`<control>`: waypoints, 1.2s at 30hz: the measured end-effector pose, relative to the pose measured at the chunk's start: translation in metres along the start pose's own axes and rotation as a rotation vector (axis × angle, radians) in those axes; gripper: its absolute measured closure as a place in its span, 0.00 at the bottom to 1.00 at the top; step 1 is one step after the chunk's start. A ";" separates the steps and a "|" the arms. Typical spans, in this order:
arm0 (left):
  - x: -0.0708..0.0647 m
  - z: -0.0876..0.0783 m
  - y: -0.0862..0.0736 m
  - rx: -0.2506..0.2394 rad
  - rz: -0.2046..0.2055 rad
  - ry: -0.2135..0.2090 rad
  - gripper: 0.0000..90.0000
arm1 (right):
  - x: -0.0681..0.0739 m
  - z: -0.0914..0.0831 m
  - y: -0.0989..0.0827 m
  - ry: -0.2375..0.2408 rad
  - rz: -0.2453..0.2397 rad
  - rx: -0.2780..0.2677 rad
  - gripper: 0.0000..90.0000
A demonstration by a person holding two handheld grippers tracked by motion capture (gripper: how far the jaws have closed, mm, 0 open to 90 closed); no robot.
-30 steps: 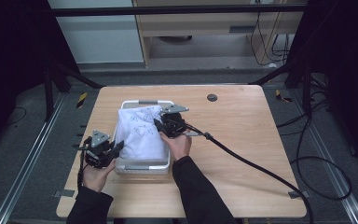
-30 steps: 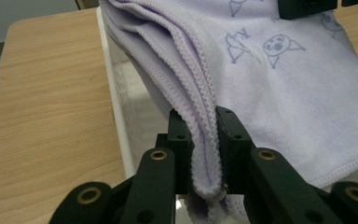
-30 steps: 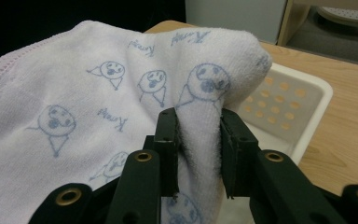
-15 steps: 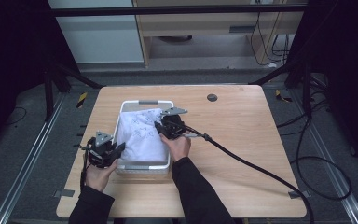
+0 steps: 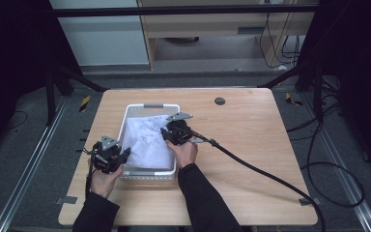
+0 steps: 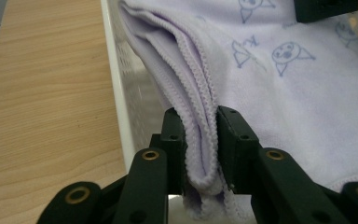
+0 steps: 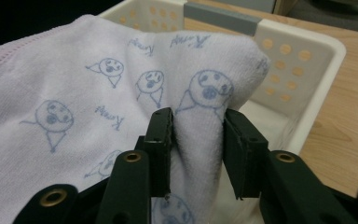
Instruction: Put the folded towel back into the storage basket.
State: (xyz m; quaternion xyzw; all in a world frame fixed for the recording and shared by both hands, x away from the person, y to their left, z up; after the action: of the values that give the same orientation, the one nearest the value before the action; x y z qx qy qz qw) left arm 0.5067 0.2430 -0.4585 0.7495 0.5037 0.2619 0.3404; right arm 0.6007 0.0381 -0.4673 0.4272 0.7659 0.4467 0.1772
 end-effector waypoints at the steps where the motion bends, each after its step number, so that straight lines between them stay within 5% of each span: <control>1: 0.001 0.001 -0.001 0.006 0.001 0.010 0.78 | -0.001 0.001 -0.001 -0.010 -0.012 0.006 0.69; 7: 0.002 0.002 -0.001 0.028 -0.002 0.026 0.67 | -0.010 -0.008 0.005 -0.040 -0.021 -0.037 0.65; 21: -0.001 -0.010 0.007 -0.005 0.008 0.027 0.54 | -0.023 -0.032 0.010 -0.050 -0.001 -0.085 0.57; 36: 0.004 -0.011 0.004 0.045 -0.003 0.014 0.40 | -0.041 -0.068 0.016 -0.074 -0.004 -0.128 0.47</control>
State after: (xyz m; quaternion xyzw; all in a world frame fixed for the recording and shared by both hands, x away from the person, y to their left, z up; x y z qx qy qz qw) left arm 0.5021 0.2483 -0.4483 0.7544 0.5129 0.2556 0.3202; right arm 0.5875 -0.0283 -0.4219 0.4295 0.7296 0.4783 0.2332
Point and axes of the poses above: each handheld gripper's, and its own axes: z roughly forward along the jaws, y roughly out of its top, x roughly to its left, the point moved 4 cm from there along z, roughly forward along the jaws, and after that the axes turned 1 degree about z, right-handed, at the moved point
